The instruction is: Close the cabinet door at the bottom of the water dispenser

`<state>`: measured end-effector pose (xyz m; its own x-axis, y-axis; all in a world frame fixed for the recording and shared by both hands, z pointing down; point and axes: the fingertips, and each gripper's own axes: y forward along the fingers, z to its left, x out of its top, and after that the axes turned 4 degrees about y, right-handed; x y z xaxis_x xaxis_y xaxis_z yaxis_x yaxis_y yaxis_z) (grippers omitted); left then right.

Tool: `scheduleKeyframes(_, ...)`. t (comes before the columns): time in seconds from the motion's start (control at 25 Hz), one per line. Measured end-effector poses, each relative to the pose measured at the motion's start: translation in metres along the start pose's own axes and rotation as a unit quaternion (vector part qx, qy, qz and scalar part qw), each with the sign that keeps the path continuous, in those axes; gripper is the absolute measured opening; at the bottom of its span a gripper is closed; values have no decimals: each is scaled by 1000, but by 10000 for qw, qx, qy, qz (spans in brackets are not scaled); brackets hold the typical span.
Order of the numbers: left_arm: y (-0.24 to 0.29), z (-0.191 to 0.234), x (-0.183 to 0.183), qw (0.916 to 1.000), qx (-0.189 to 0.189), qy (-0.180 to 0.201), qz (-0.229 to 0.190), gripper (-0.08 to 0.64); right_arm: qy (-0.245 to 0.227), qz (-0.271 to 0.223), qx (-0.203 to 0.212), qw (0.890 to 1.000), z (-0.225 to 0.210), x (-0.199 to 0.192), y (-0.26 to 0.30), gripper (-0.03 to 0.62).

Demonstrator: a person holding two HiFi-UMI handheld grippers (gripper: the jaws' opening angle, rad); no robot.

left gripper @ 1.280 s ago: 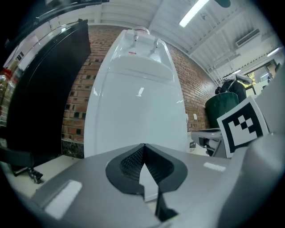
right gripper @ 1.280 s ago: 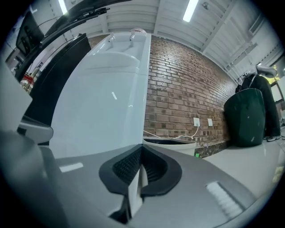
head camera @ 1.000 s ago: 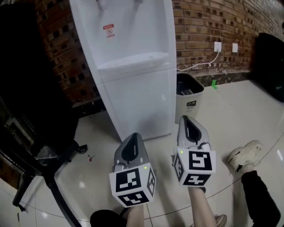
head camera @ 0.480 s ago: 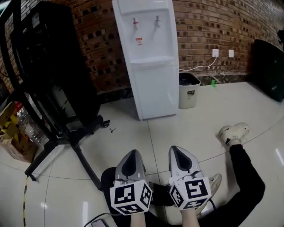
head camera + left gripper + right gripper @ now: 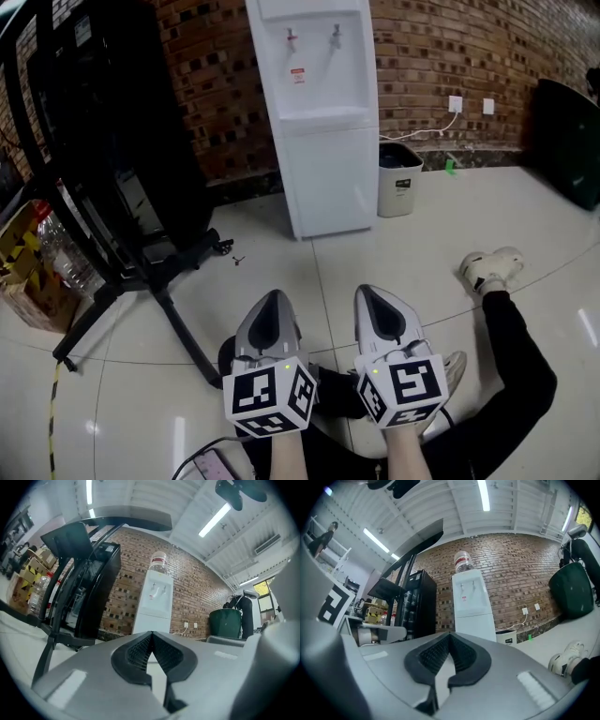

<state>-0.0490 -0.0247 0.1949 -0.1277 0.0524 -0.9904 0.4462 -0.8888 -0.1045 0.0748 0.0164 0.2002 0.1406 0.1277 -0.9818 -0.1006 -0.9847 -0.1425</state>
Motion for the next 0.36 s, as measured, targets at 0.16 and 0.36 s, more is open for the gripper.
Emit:
scheduleKeyframes(0.16,4,-7,-5,9999,-100,28,77,17,81,15,-1,10000,-2,0,0,0)
scheduleKeyframes(0.36,7,-13,-6,9998,-176,28,84,17,85,5,-46,10000,-7,0,0,0)
